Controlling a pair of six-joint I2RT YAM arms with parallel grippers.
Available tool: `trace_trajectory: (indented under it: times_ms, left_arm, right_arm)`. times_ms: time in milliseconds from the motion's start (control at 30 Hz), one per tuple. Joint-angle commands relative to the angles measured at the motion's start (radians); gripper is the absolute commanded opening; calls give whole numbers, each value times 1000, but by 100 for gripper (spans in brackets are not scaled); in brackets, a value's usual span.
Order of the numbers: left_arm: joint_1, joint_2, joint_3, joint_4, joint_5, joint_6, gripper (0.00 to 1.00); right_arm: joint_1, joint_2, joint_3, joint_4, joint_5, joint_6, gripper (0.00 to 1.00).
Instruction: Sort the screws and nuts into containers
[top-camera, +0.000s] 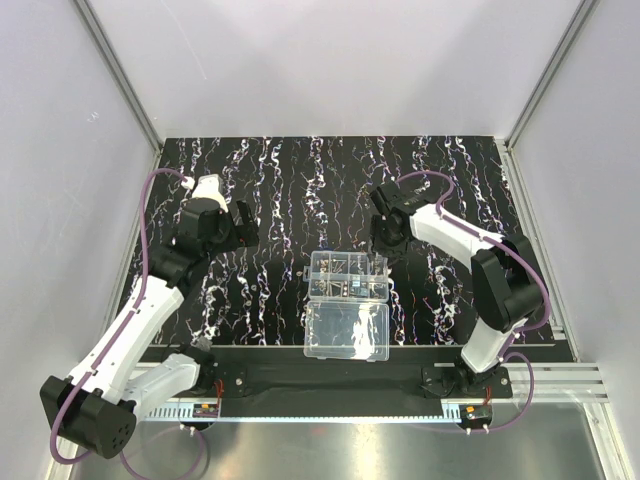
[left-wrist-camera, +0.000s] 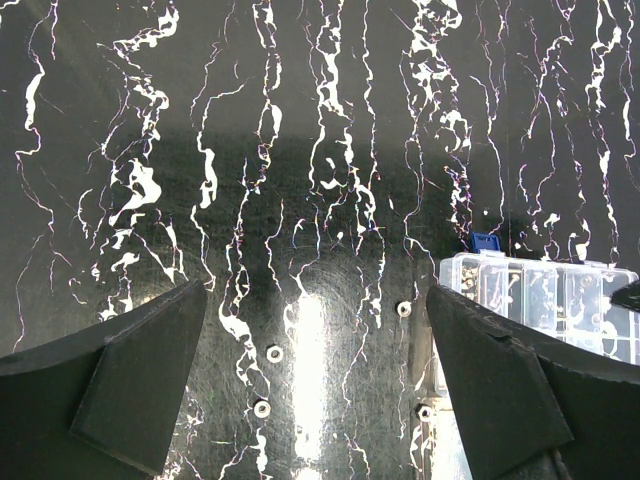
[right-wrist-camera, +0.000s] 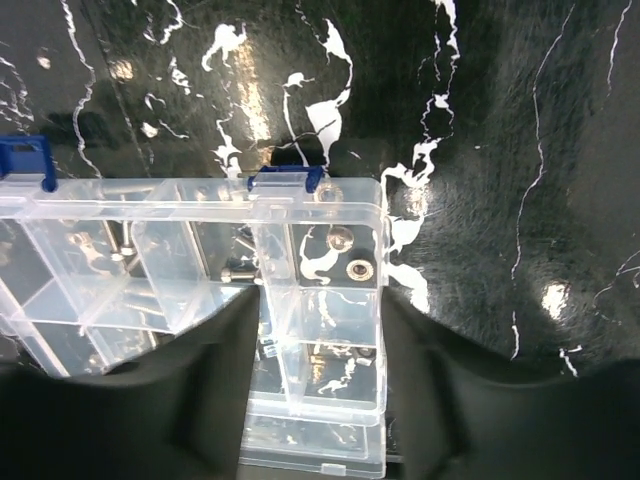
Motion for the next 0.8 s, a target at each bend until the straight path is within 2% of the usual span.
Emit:
trace_trajectory:
  times_ms: [0, 133, 233, 300, 400, 467, 600, 767]
  left_arm:
    - [4, -15, -5, 42, 0, 7, 99]
    - [6, -17, -4, 45, 10, 7, 99]
    - [7, -20, -4, 47, 20, 6, 99]
    - [7, -24, -8, 48, 26, 6, 99]
    - [9, -30, -11, 50, 28, 3, 99]
    - [9, -30, -13, 51, 31, 3, 99]
    - [10, -23, -13, 54, 45, -2, 99]
    - [13, -12, -15, 59, 60, -3, 99]
  right_arm:
    - [11, -20, 66, -13, -10, -4, 61]
    - [8, -61, 141, -109, 108, -7, 71]
    - [-32, -110, 132, -166, 186, 18, 76]
    - [-76, -145, 60, -168, 188, 57, 82]
    - [-202, -243, -49, -128, 125, 107, 85]
    - [-263, -329, -153, -108, 104, 134, 99]
    - [-291, -428, -305, -111, 168, 209, 100]
    - [-314, -448, -431, -48, 140, 261, 100]
